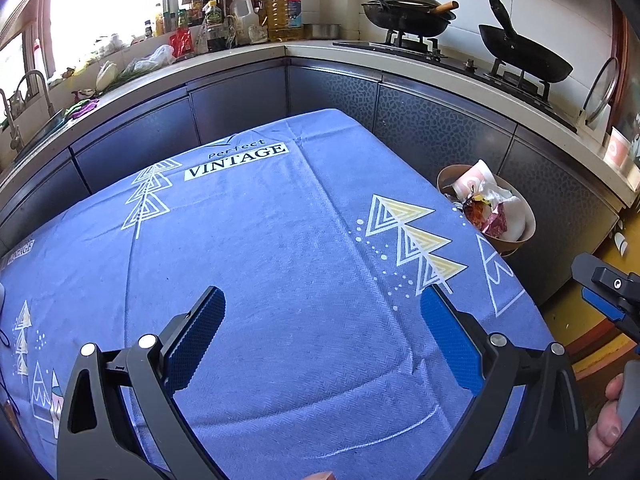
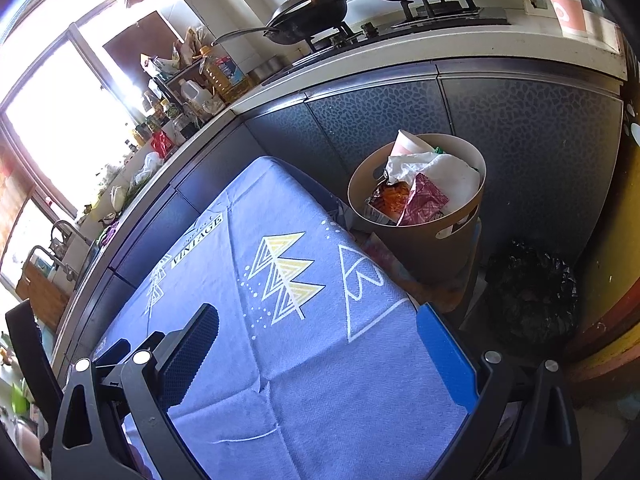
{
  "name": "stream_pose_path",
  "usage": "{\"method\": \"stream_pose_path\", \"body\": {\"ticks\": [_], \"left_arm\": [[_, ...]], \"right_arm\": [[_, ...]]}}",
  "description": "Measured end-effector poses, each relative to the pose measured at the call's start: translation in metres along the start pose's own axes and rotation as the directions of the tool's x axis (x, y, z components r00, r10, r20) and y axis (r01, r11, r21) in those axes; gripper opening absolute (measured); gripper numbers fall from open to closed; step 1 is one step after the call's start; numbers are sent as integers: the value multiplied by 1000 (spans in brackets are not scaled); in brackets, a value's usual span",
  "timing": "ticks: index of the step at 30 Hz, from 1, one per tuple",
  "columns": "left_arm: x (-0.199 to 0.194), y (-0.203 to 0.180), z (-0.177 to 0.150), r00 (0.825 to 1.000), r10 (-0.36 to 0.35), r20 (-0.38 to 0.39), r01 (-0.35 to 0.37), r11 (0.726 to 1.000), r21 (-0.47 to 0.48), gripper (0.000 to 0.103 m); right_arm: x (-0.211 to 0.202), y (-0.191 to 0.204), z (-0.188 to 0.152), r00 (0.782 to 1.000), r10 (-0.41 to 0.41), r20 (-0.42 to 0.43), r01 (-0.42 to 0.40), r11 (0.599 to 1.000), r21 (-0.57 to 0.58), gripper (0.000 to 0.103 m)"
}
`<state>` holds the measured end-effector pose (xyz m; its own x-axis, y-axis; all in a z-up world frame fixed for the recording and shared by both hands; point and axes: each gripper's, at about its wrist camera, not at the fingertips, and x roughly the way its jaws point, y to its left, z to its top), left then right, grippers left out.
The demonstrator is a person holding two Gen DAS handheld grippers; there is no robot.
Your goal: Collect trash
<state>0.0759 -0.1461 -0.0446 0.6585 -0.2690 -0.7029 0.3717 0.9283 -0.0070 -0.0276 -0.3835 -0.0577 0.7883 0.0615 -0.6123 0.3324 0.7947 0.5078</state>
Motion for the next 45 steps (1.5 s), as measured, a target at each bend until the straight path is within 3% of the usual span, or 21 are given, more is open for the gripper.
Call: {"method": "stream_pose_path", "body": {"ticks": [8,30,41,45], "left_arm": [[2,19,-6,1000,10,28,-9,999,-35,97],[14,62,-21,999,40,14,-38,993,-110,97],[-11,43,-13,997,34,71,-33,999,-17,97],[-15,37,-9,998,2,62,-2,1000,-6,97]], "right_arm": [[8,8,-2,1000,-1,-20,1,1000,-22,99],[31,45,-13,998,-27,-51,20,991,-129,99],[31,47,-14,998,-33,-47,27,991,-132,99],[25,44,-12,999,-33,-37,28,991,-128,99]]}}
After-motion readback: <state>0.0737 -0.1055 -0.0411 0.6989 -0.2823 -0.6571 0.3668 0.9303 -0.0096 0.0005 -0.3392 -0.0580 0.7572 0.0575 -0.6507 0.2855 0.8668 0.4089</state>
